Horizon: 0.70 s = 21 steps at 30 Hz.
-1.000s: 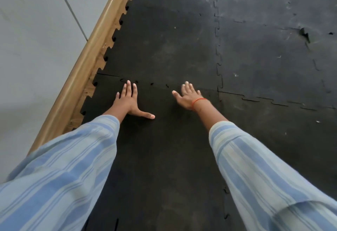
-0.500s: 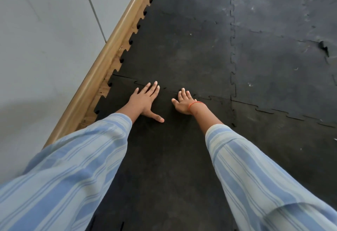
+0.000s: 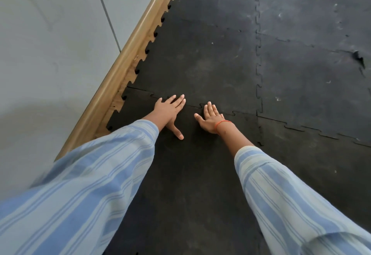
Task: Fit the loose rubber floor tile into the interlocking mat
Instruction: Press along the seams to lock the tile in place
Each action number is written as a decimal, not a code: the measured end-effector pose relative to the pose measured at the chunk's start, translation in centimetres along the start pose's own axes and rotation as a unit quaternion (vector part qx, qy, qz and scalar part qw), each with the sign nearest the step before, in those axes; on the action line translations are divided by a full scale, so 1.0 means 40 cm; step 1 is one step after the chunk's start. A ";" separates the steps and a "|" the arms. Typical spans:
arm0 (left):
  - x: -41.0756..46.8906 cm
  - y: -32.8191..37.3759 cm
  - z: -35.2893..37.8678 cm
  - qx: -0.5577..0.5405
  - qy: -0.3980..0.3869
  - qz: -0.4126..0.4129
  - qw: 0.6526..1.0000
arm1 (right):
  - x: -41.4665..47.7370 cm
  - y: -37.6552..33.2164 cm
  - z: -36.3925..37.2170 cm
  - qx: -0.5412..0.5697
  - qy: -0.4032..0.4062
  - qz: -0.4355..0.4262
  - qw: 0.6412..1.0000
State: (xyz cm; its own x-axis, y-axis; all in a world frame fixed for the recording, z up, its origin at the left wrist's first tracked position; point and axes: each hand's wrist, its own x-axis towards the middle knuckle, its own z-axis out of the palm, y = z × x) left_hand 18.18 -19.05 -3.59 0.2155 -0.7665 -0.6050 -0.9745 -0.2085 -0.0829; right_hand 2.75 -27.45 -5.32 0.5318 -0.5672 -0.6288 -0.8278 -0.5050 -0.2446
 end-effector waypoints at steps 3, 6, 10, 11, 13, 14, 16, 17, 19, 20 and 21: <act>0.010 -0.022 0.000 -0.066 -0.017 -0.009 0.998 | 0.004 0.008 0.004 0.003 0.013 -0.012 1.000; -0.007 -0.050 0.046 -0.159 -0.006 -0.073 0.985 | -0.016 0.053 0.043 0.018 0.062 -0.003 0.998; -0.036 -0.108 0.125 -0.237 0.032 -0.182 0.954 | -0.060 0.166 0.091 0.027 0.153 0.065 0.986; -0.035 -0.116 0.132 -0.240 0.034 -0.189 0.952 | -0.074 0.198 0.101 0.035 0.170 0.090 0.981; -0.024 -0.125 0.134 -0.242 0.032 -0.187 0.952 | -0.097 0.249 0.114 0.038 0.185 0.119 0.975; -0.020 -0.127 0.133 -0.242 0.029 -0.185 0.952 | -0.102 0.265 0.118 0.029 0.185 0.119 0.975; -0.016 -0.127 0.132 -0.240 0.023 -0.186 0.953 | -0.096 0.280 0.116 0.015 0.178 0.110 0.978; -0.016 -0.126 0.128 -0.239 0.015 -0.187 0.953 | -0.091 0.283 0.108 0.015 0.172 0.111 0.979; -0.021 -0.120 0.116 -0.237 -0.006 -0.191 0.953 | -0.085 0.286 0.083 0.017 0.155 0.118 0.981; -0.026 -0.117 0.110 -0.236 -0.013 -0.194 0.952 | -0.082 0.289 0.071 0.016 0.145 0.117 0.982; -0.029 -0.114 0.102 -0.232 -0.018 -0.198 0.952 | -0.081 0.291 0.062 0.016 0.136 0.117 0.984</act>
State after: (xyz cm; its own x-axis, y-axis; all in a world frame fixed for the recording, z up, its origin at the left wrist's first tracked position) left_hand 22.14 -14.74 -5.73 0.5495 -0.5522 -0.6270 -0.6828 -0.7293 0.0439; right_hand -9.04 -29.86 -7.95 0.3512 -0.8203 -0.4514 -0.9359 -0.3217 -0.1436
